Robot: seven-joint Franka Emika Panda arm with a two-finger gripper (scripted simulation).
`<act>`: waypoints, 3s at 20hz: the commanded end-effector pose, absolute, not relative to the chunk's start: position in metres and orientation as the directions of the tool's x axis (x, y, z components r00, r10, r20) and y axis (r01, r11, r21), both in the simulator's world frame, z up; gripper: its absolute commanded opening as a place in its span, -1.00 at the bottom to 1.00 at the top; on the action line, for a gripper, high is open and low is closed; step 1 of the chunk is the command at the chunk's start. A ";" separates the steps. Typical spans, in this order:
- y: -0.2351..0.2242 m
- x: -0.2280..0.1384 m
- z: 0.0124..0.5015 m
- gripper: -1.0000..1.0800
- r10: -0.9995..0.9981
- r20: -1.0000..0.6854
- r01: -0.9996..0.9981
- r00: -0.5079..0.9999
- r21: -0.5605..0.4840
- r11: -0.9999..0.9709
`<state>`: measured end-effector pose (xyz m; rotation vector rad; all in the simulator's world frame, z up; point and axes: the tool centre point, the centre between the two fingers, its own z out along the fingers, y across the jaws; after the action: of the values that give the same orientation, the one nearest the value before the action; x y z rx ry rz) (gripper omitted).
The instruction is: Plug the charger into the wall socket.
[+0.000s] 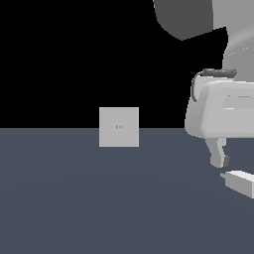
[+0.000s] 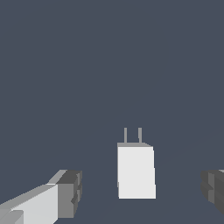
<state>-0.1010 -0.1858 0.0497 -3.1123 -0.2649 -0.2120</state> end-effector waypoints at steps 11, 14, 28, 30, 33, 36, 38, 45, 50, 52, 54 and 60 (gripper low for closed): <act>-0.186 -0.101 0.012 0.92 0.169 0.135 0.170 0.976 0.000 -0.985; -0.186 -0.101 0.012 -1.00 0.169 0.135 0.170 0.976 0.000 -0.985; -0.178 -0.101 0.015 -1.00 0.157 0.136 0.159 0.978 0.000 -0.987; -0.172 -0.101 0.017 -1.00 0.149 0.136 0.150 0.980 0.000 -0.989; -0.160 -0.100 0.022 -1.00 0.131 0.136 0.132 0.982 0.000 -0.991; -0.145 -0.099 0.028 -1.00 0.109 0.137 0.110 0.985 -0.001 -0.994; -0.133 -0.097 0.033 -1.00 0.091 0.137 0.092 0.986 -0.001 -0.996; -0.086 -0.090 0.051 -1.00 0.022 0.138 0.023 0.990 -0.002 -1.000; -0.053 -0.082 0.064 -1.00 -0.025 0.138 -0.025 0.990 -0.002 -1.000; -0.041 -0.079 0.069 -1.00 -0.044 0.138 -0.044 0.990 -0.001 -0.999; -0.029 -0.075 0.074 -1.00 -0.062 0.138 -0.062 0.989 -0.001 -0.998; 0.003 -0.064 0.087 -1.00 -0.110 0.137 -0.111 0.984 0.000 -0.994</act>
<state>-0.0664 -0.0044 0.0840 -3.1363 0.1531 -0.2161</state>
